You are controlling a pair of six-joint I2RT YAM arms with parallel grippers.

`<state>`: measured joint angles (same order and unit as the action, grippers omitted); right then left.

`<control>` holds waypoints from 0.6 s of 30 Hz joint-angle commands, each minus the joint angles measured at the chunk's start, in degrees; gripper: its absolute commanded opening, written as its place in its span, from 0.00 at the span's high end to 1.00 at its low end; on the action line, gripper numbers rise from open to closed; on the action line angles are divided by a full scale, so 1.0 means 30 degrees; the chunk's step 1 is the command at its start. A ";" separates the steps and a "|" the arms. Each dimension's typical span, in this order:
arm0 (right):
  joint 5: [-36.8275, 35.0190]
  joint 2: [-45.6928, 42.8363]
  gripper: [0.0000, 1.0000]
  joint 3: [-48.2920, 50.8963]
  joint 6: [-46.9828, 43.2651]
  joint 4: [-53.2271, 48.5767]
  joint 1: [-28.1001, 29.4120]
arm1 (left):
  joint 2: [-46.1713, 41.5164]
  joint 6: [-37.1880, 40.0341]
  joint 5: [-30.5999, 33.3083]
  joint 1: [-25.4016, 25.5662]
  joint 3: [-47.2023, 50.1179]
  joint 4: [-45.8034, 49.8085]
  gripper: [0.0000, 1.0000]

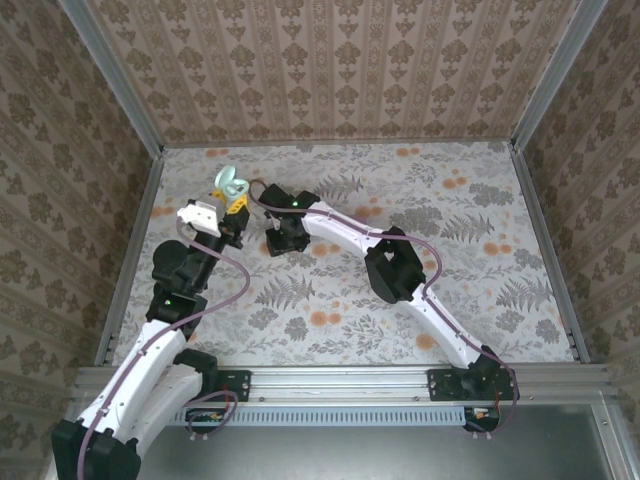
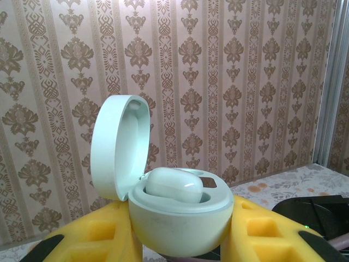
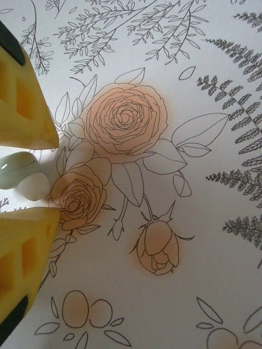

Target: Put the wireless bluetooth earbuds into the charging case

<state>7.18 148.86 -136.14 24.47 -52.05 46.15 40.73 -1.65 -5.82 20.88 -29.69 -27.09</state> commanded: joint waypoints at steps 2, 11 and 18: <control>-0.0632 0.0859 0.67 -0.0367 -0.0486 -0.1219 0.0401 | -0.0354 0.0406 0.0301 -0.0164 -0.0239 -0.0180 0.70; -0.1376 -0.0174 0.70 0.0535 -0.0904 -0.2397 0.0442 | -0.0335 0.0213 0.0153 -0.0159 -0.0268 -0.0110 0.70; -0.1526 -0.4467 0.70 0.6765 -0.0689 0.0197 0.0296 | -0.0032 0.0089 -0.0211 -0.0111 -0.0473 -0.0137 0.70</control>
<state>3.64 140.64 -121.84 22.61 -50.26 46.92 40.77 -1.67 -5.78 20.88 -29.69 -26.41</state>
